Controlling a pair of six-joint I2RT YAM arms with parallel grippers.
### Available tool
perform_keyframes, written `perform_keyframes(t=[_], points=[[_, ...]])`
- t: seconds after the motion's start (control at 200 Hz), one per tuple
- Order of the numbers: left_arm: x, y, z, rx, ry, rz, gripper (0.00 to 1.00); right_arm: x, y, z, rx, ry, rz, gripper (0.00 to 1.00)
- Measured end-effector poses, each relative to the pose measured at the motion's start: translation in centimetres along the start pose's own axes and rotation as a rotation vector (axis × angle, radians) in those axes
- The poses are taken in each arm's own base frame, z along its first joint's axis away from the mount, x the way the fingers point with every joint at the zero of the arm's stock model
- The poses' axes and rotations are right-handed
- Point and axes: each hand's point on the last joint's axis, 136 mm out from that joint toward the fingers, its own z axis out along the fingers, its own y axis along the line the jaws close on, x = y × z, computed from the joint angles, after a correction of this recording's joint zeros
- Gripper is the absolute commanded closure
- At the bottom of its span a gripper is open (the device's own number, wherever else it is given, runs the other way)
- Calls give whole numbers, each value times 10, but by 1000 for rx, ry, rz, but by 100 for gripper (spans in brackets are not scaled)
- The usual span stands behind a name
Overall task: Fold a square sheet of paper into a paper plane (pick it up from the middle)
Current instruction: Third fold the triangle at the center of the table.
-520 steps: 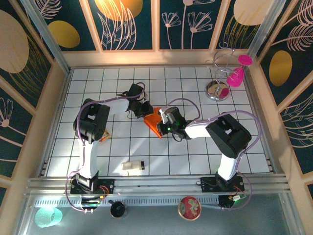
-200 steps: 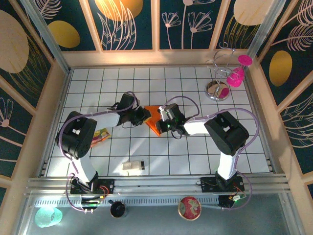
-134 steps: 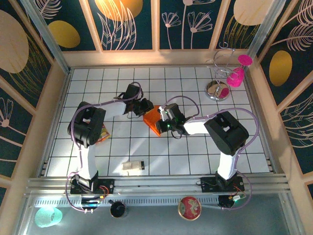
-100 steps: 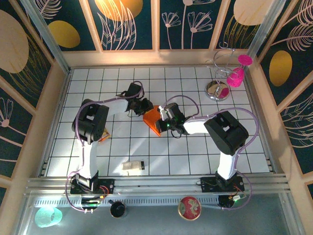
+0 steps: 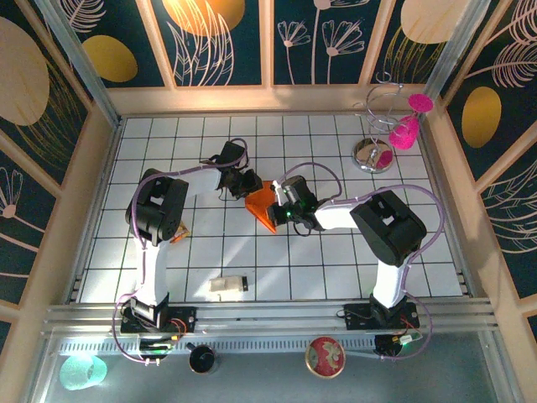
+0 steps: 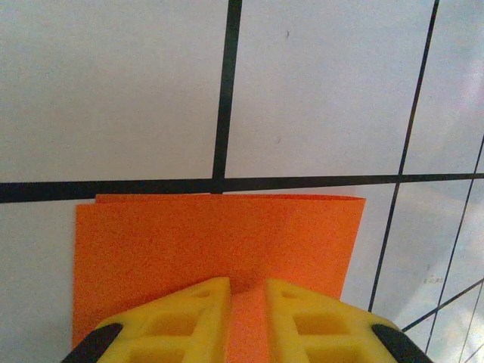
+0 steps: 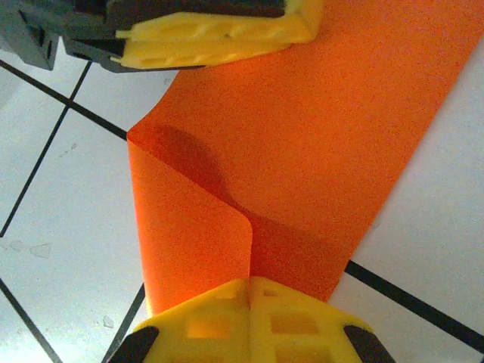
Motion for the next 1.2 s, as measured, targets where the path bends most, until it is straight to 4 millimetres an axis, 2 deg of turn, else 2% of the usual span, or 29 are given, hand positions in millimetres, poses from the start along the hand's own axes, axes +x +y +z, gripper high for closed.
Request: perform_keyframes(t=[0.531,0.621,0.801,0.886,0.946,1.096,1.196], points=[[-1,-2,-3,-4,2,10,80,1,-2,4,4,6,2,100],[-2,-6,-12,1,-15,-3,79,1,-2,4,2,6,2,100],[2,-25,-52,67,-77,-30,80,1,-1,4,-5,8,4,100],[12,-27,-65,98,-83,-55,81,2,0,4,-13,12,7,100],[21,-24,-67,105,-74,-78,82,2,1,4,-18,16,8,100],[51,-6,-56,88,-10,-136,84,3,2,4,-22,19,10,100],[65,-4,-50,90,24,-159,85,4,2,4,-26,23,12,100]])
